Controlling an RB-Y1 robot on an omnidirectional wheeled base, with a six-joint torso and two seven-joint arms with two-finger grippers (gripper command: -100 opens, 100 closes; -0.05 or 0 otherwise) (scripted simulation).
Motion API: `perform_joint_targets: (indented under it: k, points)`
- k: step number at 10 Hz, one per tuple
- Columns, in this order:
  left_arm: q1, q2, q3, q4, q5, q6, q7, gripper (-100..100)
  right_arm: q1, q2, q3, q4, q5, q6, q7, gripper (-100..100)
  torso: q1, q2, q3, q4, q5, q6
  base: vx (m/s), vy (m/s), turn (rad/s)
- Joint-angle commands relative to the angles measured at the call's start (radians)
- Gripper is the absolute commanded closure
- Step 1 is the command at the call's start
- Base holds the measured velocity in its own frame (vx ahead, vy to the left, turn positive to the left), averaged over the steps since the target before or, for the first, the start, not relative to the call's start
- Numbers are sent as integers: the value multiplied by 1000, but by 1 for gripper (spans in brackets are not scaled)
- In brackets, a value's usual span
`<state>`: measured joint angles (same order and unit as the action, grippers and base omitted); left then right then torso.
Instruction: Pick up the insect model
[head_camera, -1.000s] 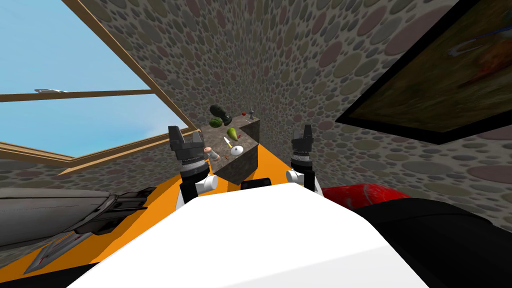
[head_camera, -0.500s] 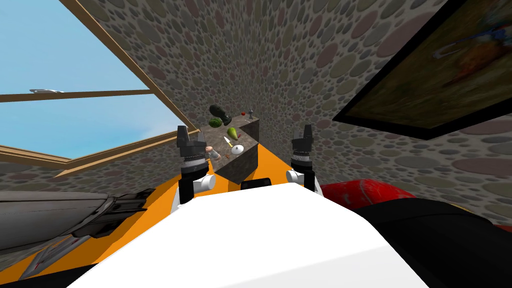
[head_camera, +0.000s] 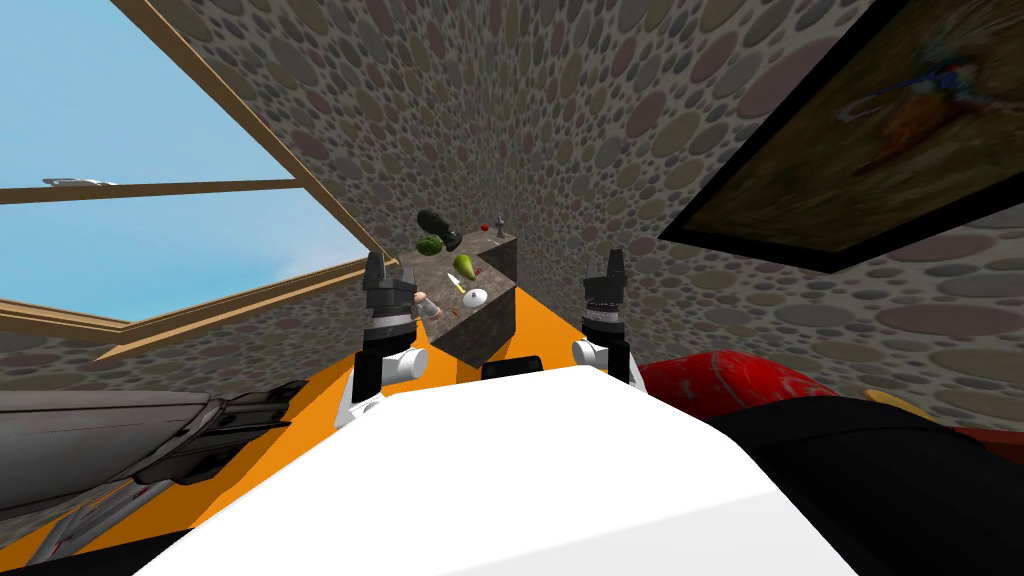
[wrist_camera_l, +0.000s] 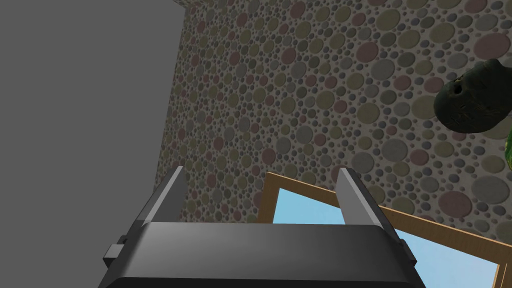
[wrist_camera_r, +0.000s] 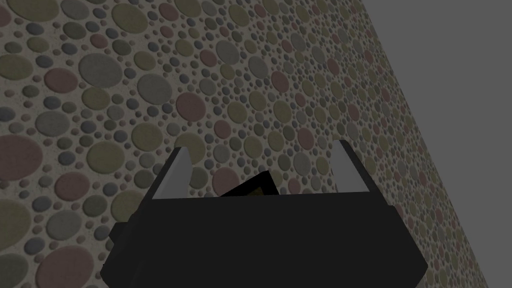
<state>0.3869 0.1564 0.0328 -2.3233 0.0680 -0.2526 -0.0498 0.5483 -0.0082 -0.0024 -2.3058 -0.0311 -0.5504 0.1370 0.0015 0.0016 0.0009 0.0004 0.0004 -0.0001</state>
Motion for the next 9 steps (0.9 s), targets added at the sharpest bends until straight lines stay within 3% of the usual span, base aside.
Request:
perform_joint_targets:
  k: [1,9]
  points:
    - [-17,17,6,9,27,50,3,-100,0,0,0,0,0,0,0,0,0,0,0,0,0,0,-22,19,-45]
    - [-50,75,29,29,124,255,11,-100,0,0,0,0,0,0,0,0,0,-1,-1,0,0,0,-19,21,-47]
